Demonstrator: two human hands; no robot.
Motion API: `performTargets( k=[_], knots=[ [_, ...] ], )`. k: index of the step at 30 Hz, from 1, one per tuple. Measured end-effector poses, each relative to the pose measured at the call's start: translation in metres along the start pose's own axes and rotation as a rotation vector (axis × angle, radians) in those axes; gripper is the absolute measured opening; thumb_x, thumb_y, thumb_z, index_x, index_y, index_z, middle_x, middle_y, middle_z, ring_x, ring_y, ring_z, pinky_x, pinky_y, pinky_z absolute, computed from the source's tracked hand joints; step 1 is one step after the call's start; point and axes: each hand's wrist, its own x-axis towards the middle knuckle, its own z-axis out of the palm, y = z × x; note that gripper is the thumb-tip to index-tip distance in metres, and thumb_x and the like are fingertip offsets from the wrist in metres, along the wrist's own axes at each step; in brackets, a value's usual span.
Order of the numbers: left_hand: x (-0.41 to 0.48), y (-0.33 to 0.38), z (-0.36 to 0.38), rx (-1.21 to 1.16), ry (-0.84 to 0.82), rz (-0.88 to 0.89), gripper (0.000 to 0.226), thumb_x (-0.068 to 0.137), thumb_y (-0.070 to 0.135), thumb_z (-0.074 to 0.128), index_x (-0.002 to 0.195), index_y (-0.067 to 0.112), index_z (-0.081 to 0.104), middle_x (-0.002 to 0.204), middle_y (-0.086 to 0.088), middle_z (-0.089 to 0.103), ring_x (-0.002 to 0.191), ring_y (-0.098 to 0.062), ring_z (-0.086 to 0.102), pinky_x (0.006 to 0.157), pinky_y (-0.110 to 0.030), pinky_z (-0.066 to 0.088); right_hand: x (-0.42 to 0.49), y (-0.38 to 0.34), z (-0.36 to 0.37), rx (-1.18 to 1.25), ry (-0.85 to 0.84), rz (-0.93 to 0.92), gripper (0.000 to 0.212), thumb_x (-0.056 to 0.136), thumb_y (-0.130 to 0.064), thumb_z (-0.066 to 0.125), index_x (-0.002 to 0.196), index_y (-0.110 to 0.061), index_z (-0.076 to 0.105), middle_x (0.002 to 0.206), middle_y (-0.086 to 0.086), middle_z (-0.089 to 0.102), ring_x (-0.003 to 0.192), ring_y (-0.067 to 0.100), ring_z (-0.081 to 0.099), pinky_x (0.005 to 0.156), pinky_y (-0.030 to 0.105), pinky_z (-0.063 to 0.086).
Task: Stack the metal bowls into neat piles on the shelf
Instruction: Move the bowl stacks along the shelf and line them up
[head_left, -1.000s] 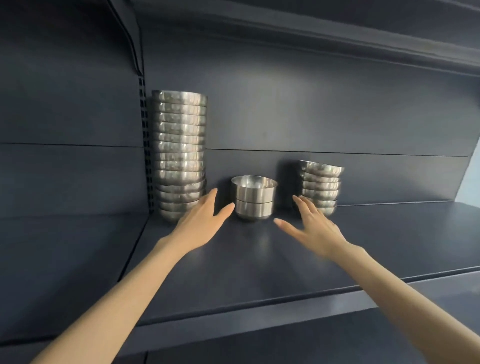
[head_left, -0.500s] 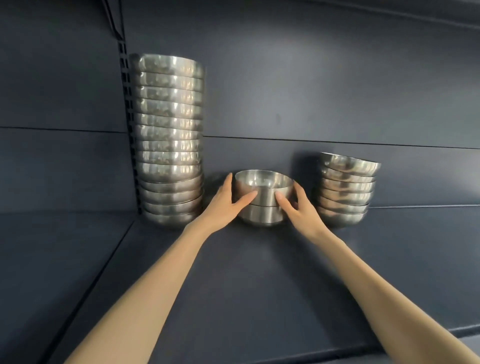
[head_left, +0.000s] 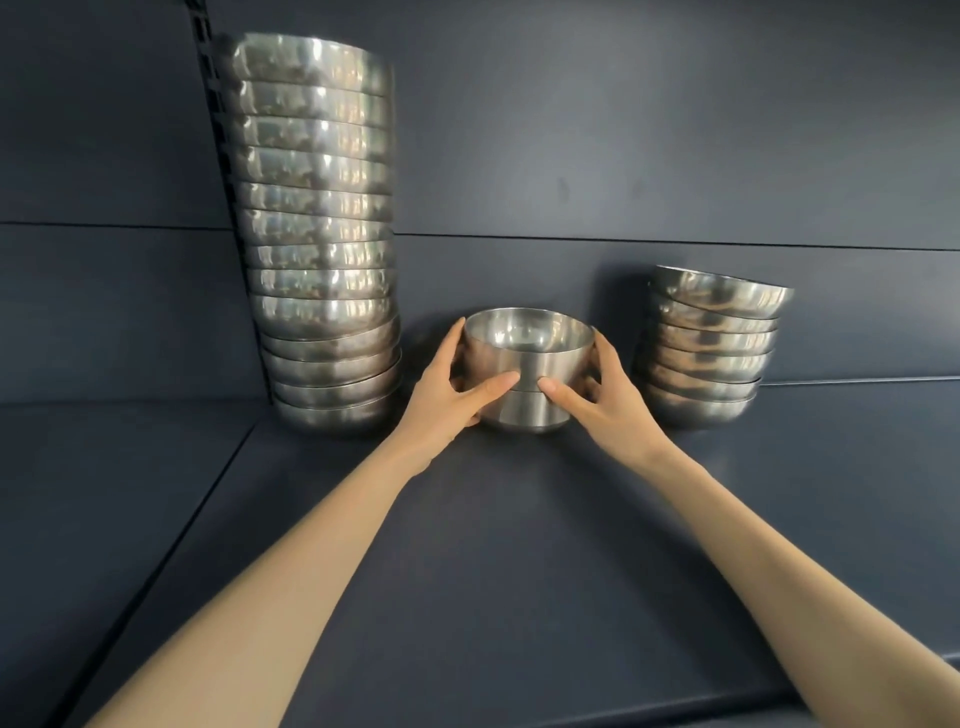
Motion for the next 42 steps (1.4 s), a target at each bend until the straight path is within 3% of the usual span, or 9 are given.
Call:
performTargets(
  k=[3, 10, 15, 18, 22, 25, 31, 35, 42],
  knots=[
    [-0.003, 0.003, -0.001, 0.014, 0.011, 0.012, 0.093, 0.075, 0.039, 0.077, 0.149, 0.041, 0.022, 0.143, 0.013, 0.037, 0.115, -0.009, 0.056, 0.074, -0.025, 0.056, -0.003, -0.002, -0.001, -0.004, -0.008, -0.001, 0.1, 0.07, -0.052, 0.072, 0.151, -0.019, 0.024, 0.143, -0.011, 0.047, 0.13, 0.006, 0.047, 0.109, 0.026, 0.04],
    [-0.009, 0.009, 0.001, 0.044, 0.007, 0.019, 0.094, 0.075, 0.036, 0.079, 0.15, 0.038, 0.022, 0.147, 0.014, 0.037, 0.112, -0.008, 0.058, 0.078, -0.031, 0.059, -0.007, -0.004, -0.003, -0.015, -0.011, 0.013, 0.109, 0.063, -0.07, 0.074, 0.15, -0.024, 0.026, 0.14, -0.012, 0.052, 0.127, 0.008, 0.051, 0.109, 0.037, 0.043],
    [-0.017, 0.023, 0.001, 0.076, 0.032, 0.037, 0.096, 0.076, 0.03, 0.079, 0.15, 0.039, 0.02, 0.143, 0.016, 0.035, 0.118, -0.011, 0.054, 0.077, -0.03, 0.057, -0.014, -0.013, -0.002, 0.024, 0.018, -0.033, 0.099, 0.067, -0.055, 0.072, 0.149, -0.022, 0.028, 0.121, -0.023, 0.055, 0.103, -0.005, 0.058, 0.087, 0.009, 0.046],
    [-0.026, 0.035, 0.002, 0.07, 0.079, 0.047, 0.093, 0.076, 0.029, 0.079, 0.148, 0.04, 0.022, 0.138, 0.021, 0.035, 0.12, -0.01, 0.051, 0.074, -0.026, 0.055, -0.016, -0.019, -0.003, 0.062, 0.027, -0.067, 0.096, 0.068, -0.055, 0.074, 0.147, -0.023, 0.031, 0.121, -0.016, 0.059, 0.106, 0.007, 0.06, 0.092, 0.021, 0.05],
    [-0.05, 0.049, 0.0, 0.073, 0.155, 0.072, 0.082, 0.077, 0.029, 0.078, 0.142, 0.04, 0.03, 0.124, 0.031, 0.043, 0.116, -0.006, 0.053, 0.076, -0.027, 0.056, -0.017, -0.034, -0.003, 0.111, -0.052, -0.102, 0.084, 0.073, -0.047, 0.077, 0.144, -0.025, 0.037, 0.129, -0.014, 0.058, 0.114, 0.004, 0.058, 0.101, 0.03, 0.048],
    [-0.071, 0.055, -0.007, 0.093, 0.217, 0.071, 0.087, 0.075, 0.031, 0.079, 0.146, 0.036, 0.028, 0.137, 0.02, 0.043, 0.12, -0.009, 0.052, 0.075, -0.027, 0.056, -0.022, -0.044, 0.002, 0.144, -0.114, -0.137, 0.077, 0.076, -0.041, 0.077, 0.141, -0.026, 0.04, 0.128, -0.016, 0.058, 0.116, 0.0, 0.056, 0.1, 0.027, 0.047],
    [-0.109, 0.07, -0.015, 0.127, 0.304, 0.064, 0.089, 0.075, 0.031, 0.08, 0.147, 0.037, 0.028, 0.139, 0.016, 0.044, 0.115, 0.001, 0.052, 0.072, -0.024, 0.056, -0.039, -0.061, 0.013, 0.191, -0.184, -0.173, 0.081, 0.075, -0.042, 0.078, 0.144, -0.028, 0.037, 0.13, -0.016, 0.057, 0.116, 0.002, 0.057, 0.102, 0.033, 0.048],
    [-0.131, 0.077, -0.027, 0.14, 0.337, 0.056, 0.084, 0.074, 0.034, 0.081, 0.143, 0.041, 0.032, 0.134, 0.017, 0.049, 0.115, -0.008, 0.056, 0.074, -0.028, 0.058, -0.051, -0.072, 0.02, 0.199, -0.245, -0.197, 0.083, 0.076, -0.042, 0.078, 0.146, -0.033, 0.033, 0.134, -0.018, 0.053, 0.12, 0.006, 0.055, 0.104, 0.036, 0.047],
    [-0.168, 0.098, -0.063, 0.163, 0.348, 0.077, 0.078, 0.077, 0.03, 0.076, 0.142, 0.04, 0.034, 0.127, 0.02, 0.053, 0.102, -0.005, 0.064, 0.068, -0.025, 0.058, -0.073, -0.105, 0.056, 0.166, -0.267, -0.247, 0.1, 0.077, -0.05, 0.072, 0.155, -0.029, 0.012, 0.148, -0.016, 0.042, 0.133, 0.013, 0.045, 0.113, 0.036, 0.037]
  ],
)
